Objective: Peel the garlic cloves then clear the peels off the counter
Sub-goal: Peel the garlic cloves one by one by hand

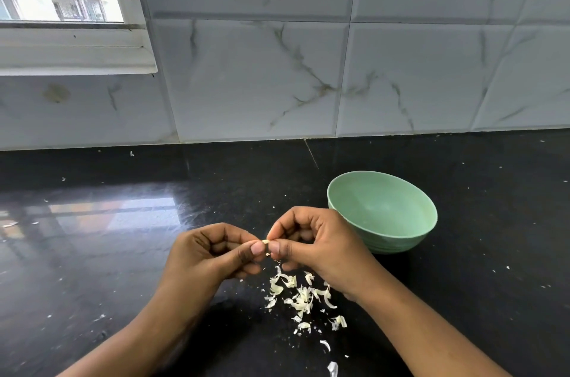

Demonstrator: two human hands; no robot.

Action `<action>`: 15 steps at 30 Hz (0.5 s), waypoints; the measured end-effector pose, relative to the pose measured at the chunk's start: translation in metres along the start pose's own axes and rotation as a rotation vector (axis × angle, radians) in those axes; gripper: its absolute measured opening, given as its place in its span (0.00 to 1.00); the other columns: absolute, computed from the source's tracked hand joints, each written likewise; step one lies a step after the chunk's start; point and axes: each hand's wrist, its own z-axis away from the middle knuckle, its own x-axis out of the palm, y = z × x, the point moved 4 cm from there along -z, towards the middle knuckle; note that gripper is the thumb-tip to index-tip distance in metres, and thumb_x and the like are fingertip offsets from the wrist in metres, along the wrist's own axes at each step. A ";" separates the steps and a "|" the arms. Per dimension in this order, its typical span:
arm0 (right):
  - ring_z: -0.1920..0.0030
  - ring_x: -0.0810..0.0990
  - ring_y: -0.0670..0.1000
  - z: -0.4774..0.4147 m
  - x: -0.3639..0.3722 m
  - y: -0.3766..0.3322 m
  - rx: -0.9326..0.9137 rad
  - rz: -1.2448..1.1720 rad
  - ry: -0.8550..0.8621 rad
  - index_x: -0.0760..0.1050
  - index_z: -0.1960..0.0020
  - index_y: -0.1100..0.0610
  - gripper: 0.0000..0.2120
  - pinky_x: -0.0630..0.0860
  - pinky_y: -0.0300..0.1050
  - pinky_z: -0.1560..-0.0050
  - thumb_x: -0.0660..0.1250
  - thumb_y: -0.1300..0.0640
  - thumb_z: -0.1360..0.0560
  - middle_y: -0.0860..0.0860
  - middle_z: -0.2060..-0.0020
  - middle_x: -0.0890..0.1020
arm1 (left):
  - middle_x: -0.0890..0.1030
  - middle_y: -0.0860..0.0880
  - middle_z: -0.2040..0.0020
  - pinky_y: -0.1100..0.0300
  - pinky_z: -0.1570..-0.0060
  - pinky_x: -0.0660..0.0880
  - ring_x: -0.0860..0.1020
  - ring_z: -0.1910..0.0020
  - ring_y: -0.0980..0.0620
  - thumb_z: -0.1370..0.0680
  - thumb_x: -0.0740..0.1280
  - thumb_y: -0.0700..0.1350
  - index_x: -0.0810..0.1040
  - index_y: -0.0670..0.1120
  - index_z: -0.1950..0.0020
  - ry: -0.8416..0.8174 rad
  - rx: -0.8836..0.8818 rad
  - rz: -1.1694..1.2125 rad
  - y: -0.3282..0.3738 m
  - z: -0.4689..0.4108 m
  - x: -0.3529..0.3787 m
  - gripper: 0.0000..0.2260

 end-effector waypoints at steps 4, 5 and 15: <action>0.58 0.82 0.46 0.001 -0.001 -0.001 0.073 -0.098 -0.042 0.78 0.52 0.56 0.09 0.81 0.42 0.63 0.63 0.68 0.23 0.51 0.59 0.81 | 0.84 0.41 0.66 0.60 0.68 0.79 0.81 0.71 0.49 0.36 0.77 0.51 0.82 0.42 0.64 0.026 -0.011 -0.006 0.000 -0.001 -0.001 0.13; 0.57 0.82 0.45 0.002 -0.002 -0.003 0.073 -0.100 -0.049 0.78 0.49 0.55 0.11 0.81 0.43 0.63 0.62 0.69 0.23 0.50 0.56 0.81 | 0.84 0.41 0.66 0.59 0.68 0.78 0.81 0.71 0.49 0.34 0.74 0.47 0.82 0.41 0.64 0.027 -0.015 -0.004 0.001 -0.001 0.000 0.09; 0.64 0.82 0.46 0.007 -0.007 -0.017 -0.067 0.146 0.046 0.80 0.60 0.53 0.07 0.81 0.42 0.62 0.73 0.63 0.29 0.50 0.67 0.82 | 0.85 0.42 0.62 0.62 0.67 0.78 0.82 0.67 0.50 0.29 0.66 0.46 0.80 0.38 0.57 -0.089 -0.030 -0.113 0.015 0.005 0.013 0.11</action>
